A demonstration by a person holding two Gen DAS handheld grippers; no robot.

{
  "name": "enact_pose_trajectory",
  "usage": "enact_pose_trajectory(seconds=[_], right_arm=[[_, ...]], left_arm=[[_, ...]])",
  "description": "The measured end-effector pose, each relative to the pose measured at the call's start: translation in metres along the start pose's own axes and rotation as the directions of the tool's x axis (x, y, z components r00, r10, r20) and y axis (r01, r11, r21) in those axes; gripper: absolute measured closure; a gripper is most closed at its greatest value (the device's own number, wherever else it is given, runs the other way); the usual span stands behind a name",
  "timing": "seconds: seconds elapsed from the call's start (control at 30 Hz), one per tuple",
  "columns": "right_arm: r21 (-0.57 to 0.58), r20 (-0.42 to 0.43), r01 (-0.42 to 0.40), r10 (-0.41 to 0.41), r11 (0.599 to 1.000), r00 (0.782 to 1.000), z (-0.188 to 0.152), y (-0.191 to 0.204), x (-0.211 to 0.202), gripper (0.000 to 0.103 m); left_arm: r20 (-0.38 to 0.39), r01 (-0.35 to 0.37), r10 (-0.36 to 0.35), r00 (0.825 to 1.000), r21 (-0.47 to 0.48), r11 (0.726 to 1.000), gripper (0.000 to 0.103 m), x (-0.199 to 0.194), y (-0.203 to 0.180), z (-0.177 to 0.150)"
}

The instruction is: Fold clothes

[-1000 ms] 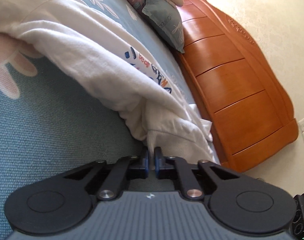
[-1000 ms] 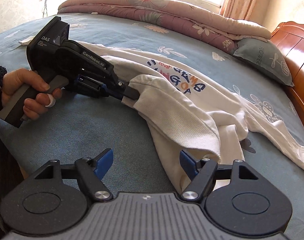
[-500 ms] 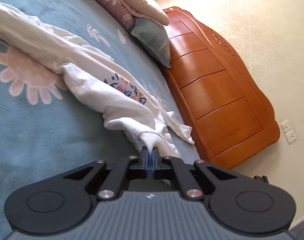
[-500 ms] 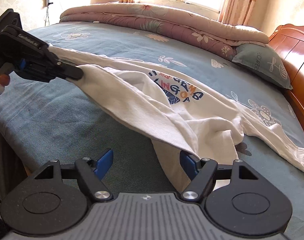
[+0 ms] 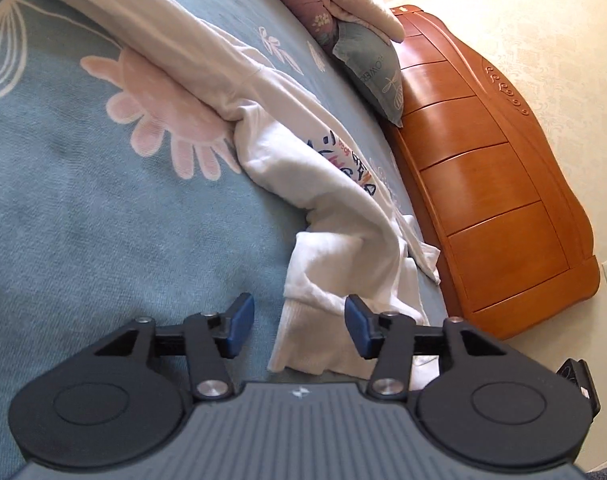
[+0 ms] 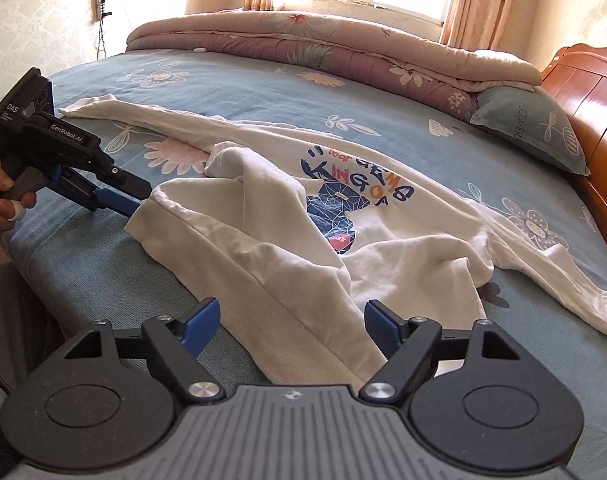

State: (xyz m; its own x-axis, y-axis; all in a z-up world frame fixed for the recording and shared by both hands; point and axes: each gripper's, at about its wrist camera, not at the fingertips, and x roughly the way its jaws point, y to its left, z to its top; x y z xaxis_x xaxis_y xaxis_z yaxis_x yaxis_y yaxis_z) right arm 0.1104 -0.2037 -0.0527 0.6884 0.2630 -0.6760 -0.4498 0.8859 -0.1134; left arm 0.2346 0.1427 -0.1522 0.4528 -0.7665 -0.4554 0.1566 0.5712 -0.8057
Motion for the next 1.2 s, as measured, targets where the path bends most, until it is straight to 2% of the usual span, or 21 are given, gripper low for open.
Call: enact_pose_trajectory(seconds=[0.13, 0.27, 0.33, 0.4, 0.43, 0.57, 0.67, 0.77, 1.0, 1.07, 1.13, 1.2], right_arm=[[0.008, -0.005, -0.002, 0.002, 1.0, 1.0, -0.001, 0.001, 0.002, 0.02], [0.013, -0.007, 0.0, 0.0, 1.0, 1.0, -0.002, -0.001, 0.001, 0.02], [0.028, -0.008, 0.0, 0.0, 1.0, 1.0, -0.004, -0.005, 0.0, 0.02], [0.062, -0.014, -0.006, 0.007, 0.998, 1.0, -0.008, -0.01, 0.003, 0.02], [0.082, -0.017, -0.01, 0.011, 0.997, 1.0, -0.009, -0.013, 0.004, 0.02], [0.166, -0.009, -0.021, 0.023, 0.986, 1.0, -0.015, -0.025, 0.0, 0.02], [0.194, -0.008, 0.009, -0.007, 0.981, 1.0, -0.021, -0.036, -0.008, 0.019], [0.238, -0.014, 0.045, -0.043, 0.97, 0.999, -0.028, -0.05, -0.015, 0.019], [0.385, 0.0, 0.066, -0.071, 0.921, 0.997, -0.047, -0.092, -0.03, 0.019], [0.433, 0.005, 0.06, -0.068, 0.899, 0.998, -0.053, -0.105, -0.032, 0.019], [0.498, 0.02, 0.022, -0.037, 0.867, 0.999, -0.059, -0.119, -0.03, 0.019], [0.581, 0.045, -0.05, 0.029, 0.812, 0.999, -0.069, -0.134, -0.021, 0.019]], left_arm=[[-0.019, 0.071, -0.072, 0.997, -0.017, 0.997, 0.054, 0.021, -0.002, 0.006], [-0.03, 0.067, -0.067, 0.997, 0.022, 0.998, 0.054, 0.025, -0.008, 0.0], [-0.035, 0.052, -0.051, 0.998, 0.023, 0.998, 0.06, 0.028, -0.008, 0.001], [-0.045, 0.024, -0.023, 0.999, 0.006, 1.0, 0.083, 0.036, -0.005, 0.006], [-0.056, 0.008, -0.009, 0.998, -0.014, 1.0, 0.087, 0.042, -0.003, 0.007], [-0.058, -0.011, 0.011, 0.998, 0.002, 1.0, 0.09, 0.05, -0.01, 0.004], [-0.086, -0.046, 0.044, 0.995, -0.018, 0.999, 0.094, 0.046, -0.017, 0.004], [-0.054, -0.046, 0.046, 0.997, 0.003, 0.999, 0.096, 0.017, -0.032, -0.001], [0.023, -0.047, 0.045, 0.999, 0.052, 0.998, 0.096, -0.05, -0.066, -0.011], [0.026, -0.077, 0.076, 0.997, 0.026, 0.997, 0.096, -0.058, -0.061, -0.012], [0.028, -0.108, 0.107, 0.994, 0.0, 0.994, 0.096, -0.066, -0.055, -0.013], [0.008, -0.144, 0.145, 0.989, -0.06, 0.988, 0.096, -0.067, -0.043, -0.015]])
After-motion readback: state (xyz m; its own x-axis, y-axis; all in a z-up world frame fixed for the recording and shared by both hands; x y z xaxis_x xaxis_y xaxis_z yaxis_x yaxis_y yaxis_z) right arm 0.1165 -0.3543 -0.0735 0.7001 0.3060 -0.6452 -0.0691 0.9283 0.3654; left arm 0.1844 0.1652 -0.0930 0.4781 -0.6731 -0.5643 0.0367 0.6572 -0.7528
